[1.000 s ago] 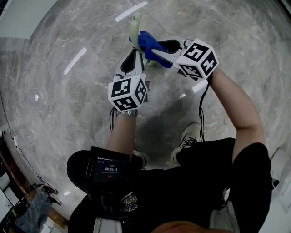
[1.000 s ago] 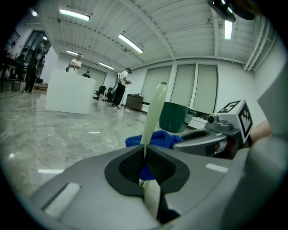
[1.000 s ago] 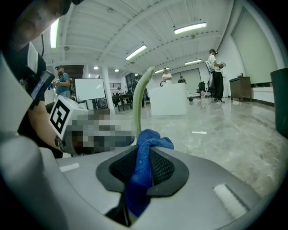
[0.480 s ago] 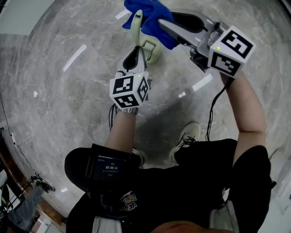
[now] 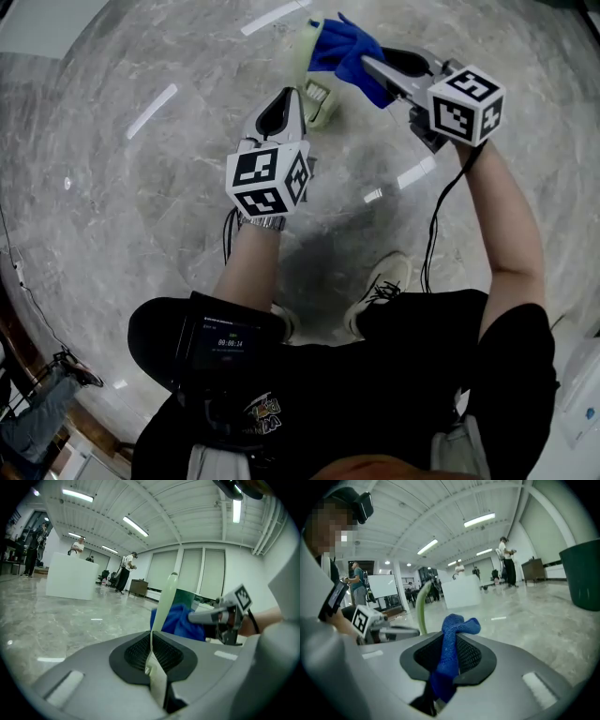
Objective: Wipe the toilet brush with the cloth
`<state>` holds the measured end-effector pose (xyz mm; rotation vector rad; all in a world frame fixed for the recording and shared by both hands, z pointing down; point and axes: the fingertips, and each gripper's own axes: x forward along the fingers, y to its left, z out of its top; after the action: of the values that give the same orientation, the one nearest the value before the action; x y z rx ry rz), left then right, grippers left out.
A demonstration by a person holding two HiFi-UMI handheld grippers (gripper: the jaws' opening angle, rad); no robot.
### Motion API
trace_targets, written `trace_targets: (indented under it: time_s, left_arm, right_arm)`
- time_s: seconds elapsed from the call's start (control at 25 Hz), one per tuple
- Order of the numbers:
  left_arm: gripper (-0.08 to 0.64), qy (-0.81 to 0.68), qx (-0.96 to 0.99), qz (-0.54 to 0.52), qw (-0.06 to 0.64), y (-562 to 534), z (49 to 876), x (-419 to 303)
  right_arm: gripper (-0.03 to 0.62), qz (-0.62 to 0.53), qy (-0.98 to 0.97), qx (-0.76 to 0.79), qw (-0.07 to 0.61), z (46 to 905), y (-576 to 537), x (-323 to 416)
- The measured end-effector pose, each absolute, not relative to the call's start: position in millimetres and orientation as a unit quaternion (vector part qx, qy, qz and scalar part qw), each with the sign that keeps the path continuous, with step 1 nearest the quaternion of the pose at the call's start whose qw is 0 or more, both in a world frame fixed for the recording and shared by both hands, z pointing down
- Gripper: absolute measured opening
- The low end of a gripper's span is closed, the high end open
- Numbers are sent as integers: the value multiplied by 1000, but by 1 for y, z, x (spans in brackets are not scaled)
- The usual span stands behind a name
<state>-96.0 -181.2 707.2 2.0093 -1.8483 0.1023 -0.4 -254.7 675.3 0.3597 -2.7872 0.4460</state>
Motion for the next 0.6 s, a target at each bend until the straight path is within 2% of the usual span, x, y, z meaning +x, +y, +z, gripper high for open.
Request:
trace_targets:
  time_s: [0.16, 0.28, 0.44, 0.6]
  left_arm:
    - [25, -663, 725, 32, 185, -182, 693, -98]
    - [25, -664, 726, 33, 176, -184, 690, -102]
    - [26, -658, 731, 58, 173, -191, 702, -106]
    - [62, -645, 737, 145, 140, -198, 726, -115]
  right_arm:
    - [78, 219, -938, 45, 264, 770, -212, 33]
    - [77, 247, -913, -30, 323, 808, -166, 35]
    - [77, 222, -916, -36, 333, 824, -143, -9]
    - [77, 187, -929, 33, 319, 830, -150, -61]
